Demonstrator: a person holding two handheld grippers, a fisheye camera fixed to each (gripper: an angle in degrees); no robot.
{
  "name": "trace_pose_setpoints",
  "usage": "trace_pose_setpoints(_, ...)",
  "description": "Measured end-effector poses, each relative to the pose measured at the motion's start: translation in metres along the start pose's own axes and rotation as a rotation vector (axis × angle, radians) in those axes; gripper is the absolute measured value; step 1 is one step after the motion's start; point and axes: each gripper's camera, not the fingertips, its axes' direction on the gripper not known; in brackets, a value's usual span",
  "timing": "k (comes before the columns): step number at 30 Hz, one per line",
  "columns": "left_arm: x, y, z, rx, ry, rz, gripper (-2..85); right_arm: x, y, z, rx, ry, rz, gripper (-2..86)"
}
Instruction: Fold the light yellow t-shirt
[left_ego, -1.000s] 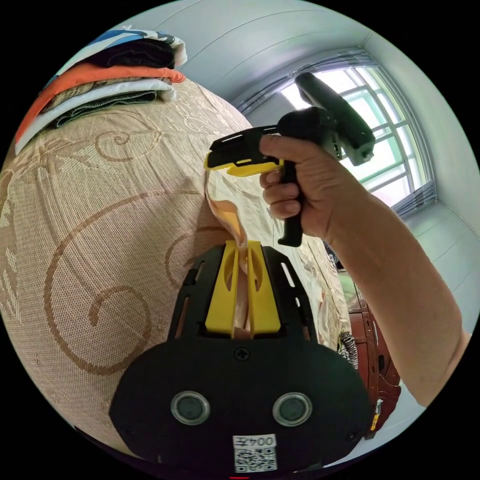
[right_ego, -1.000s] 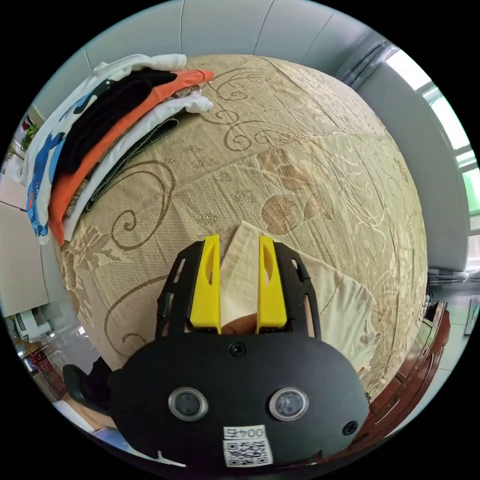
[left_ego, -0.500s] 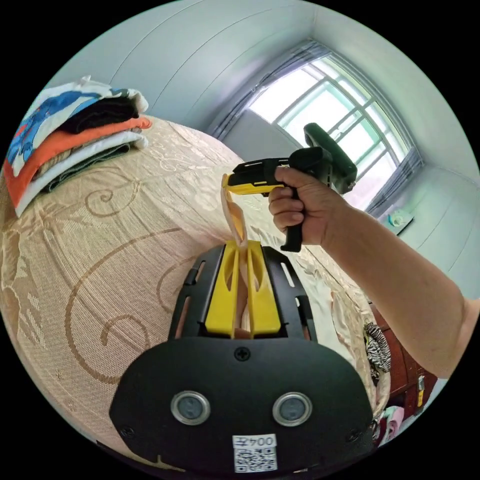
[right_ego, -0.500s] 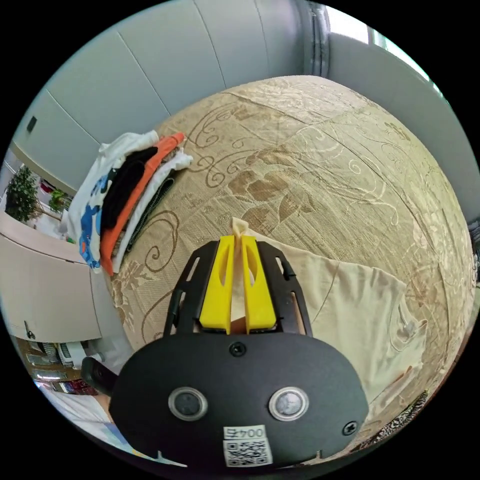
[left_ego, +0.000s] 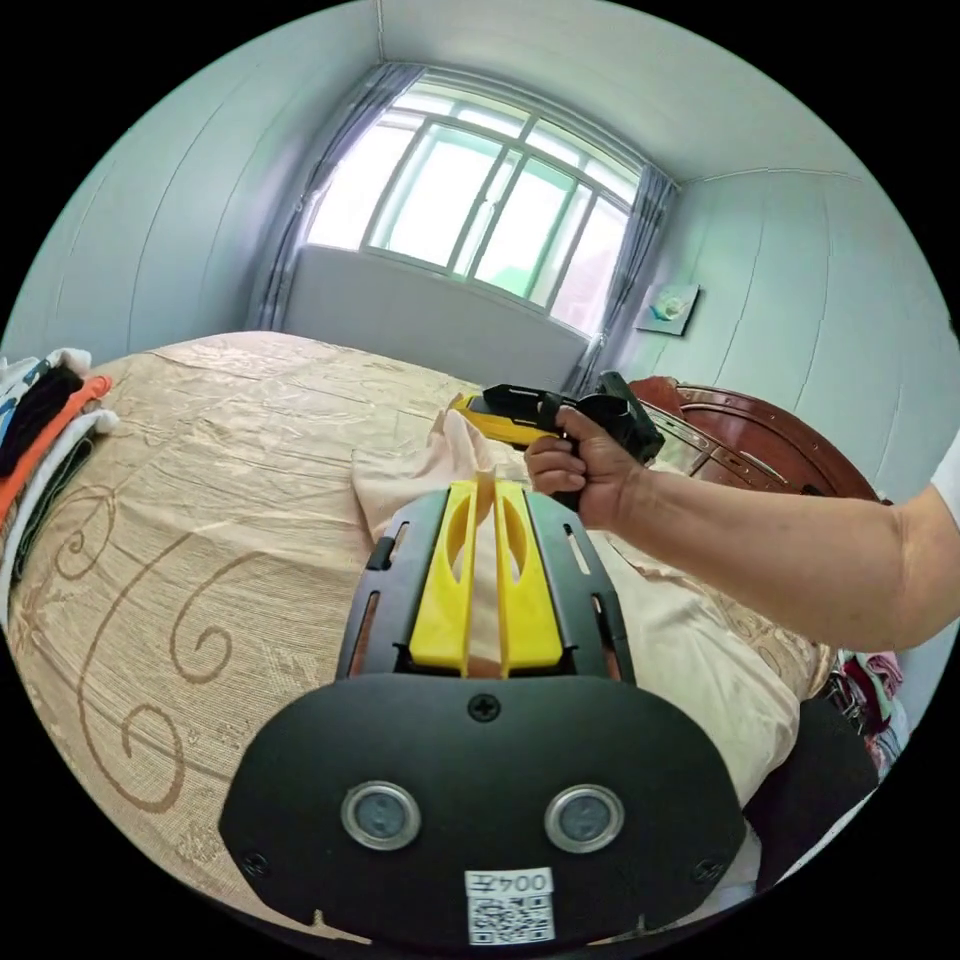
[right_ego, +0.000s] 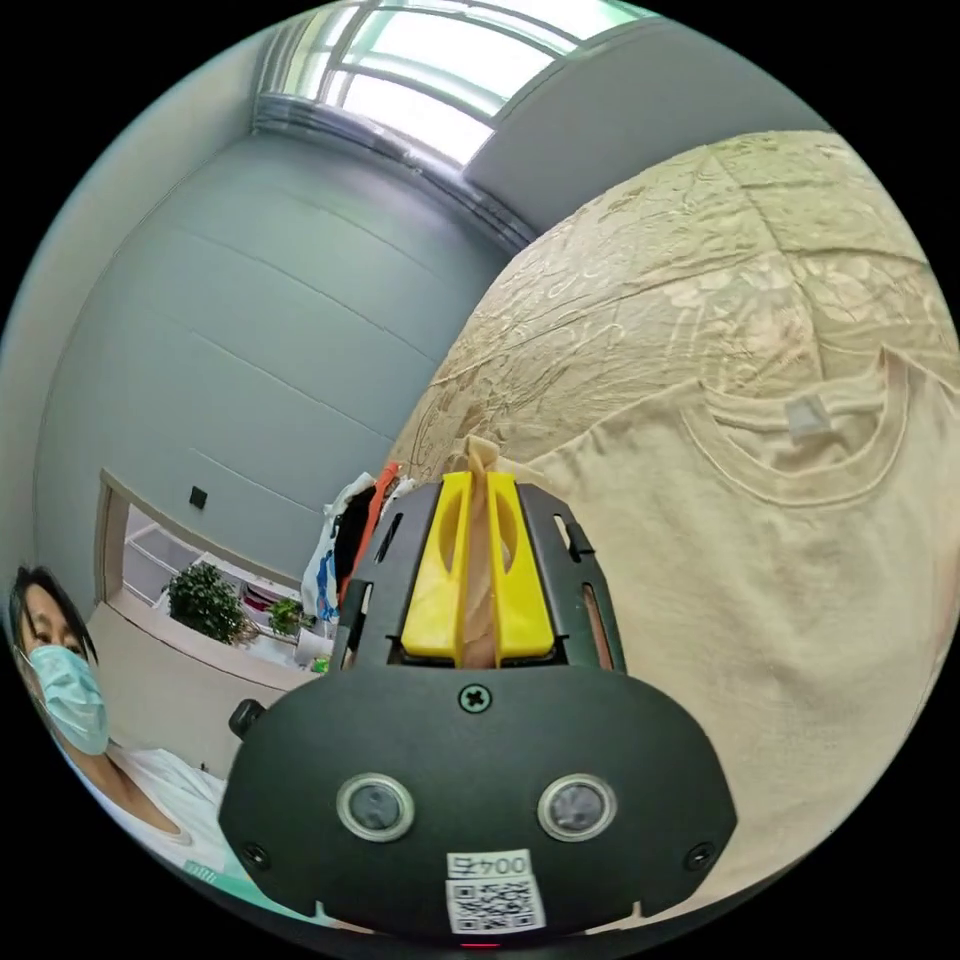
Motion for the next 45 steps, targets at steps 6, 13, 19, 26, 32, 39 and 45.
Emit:
trace_pose_setpoints(6,-0.020,-0.008,0.074,-0.150,0.250,-0.151,2.3,0.094,0.041,-0.013,-0.008,0.053,0.169,7.2)
trace_pose_setpoints(13,-0.057,-0.005,0.119,-0.220,0.432,-0.357,2.1,0.117,0.062,-0.044,0.112,0.244,0.175,7.8)
trace_pose_setpoints(19,-0.016,-0.022,0.067,-0.069,0.243,-0.207,2.5,0.055,0.044,0.027,-0.074,0.330,-0.094,5.6)
trace_pose_setpoints(26,-0.008,-0.024,0.086,-0.108,0.279,-0.159,2.0,0.061,0.061,0.100,-0.329,0.474,-0.079,2.7)
trace_pose_setpoints(32,-0.104,-0.031,0.088,-0.044,0.188,-0.361,0.7,0.003,0.017,0.138,-0.261,0.431,-0.284,8.0)
trace_pose_setpoints(39,-0.120,-0.022,0.102,-0.110,0.195,-0.382,0.2,-0.036,-0.047,0.247,-0.514,0.540,-0.344,10.8)
trace_pose_setpoints(45,-0.127,-0.006,0.110,-0.192,0.115,-0.416,0.2,-0.050,-0.054,0.308,-0.686,0.687,-0.358,2.6)
